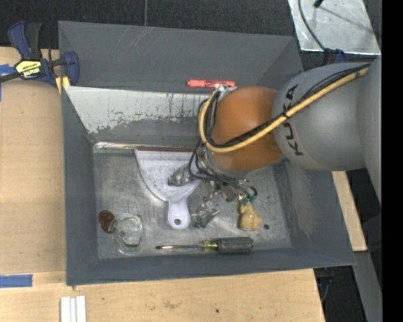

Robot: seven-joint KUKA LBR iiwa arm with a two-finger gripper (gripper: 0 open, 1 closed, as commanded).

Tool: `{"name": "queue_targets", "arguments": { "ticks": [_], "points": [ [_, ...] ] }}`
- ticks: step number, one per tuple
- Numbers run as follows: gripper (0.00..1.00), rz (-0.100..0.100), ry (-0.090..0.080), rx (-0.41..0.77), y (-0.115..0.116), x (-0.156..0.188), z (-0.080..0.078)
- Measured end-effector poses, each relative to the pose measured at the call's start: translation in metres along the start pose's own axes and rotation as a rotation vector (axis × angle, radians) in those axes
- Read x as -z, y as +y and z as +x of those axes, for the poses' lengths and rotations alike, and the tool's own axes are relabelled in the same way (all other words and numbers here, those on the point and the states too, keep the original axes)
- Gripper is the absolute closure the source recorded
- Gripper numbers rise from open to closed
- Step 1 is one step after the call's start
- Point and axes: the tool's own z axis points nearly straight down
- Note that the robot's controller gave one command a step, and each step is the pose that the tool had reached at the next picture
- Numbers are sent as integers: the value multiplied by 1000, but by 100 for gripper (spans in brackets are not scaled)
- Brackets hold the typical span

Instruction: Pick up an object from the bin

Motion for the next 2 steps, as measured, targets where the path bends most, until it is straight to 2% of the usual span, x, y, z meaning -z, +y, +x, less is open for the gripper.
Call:
{"name": "queue_targets", "arguments": {
  "ticks": [1, 2],
  "points": [
    [100, -1, 2, 105, 65, -15, -7],
    [100, -1, 2, 105, 65, -15, -7]
  ]
}}
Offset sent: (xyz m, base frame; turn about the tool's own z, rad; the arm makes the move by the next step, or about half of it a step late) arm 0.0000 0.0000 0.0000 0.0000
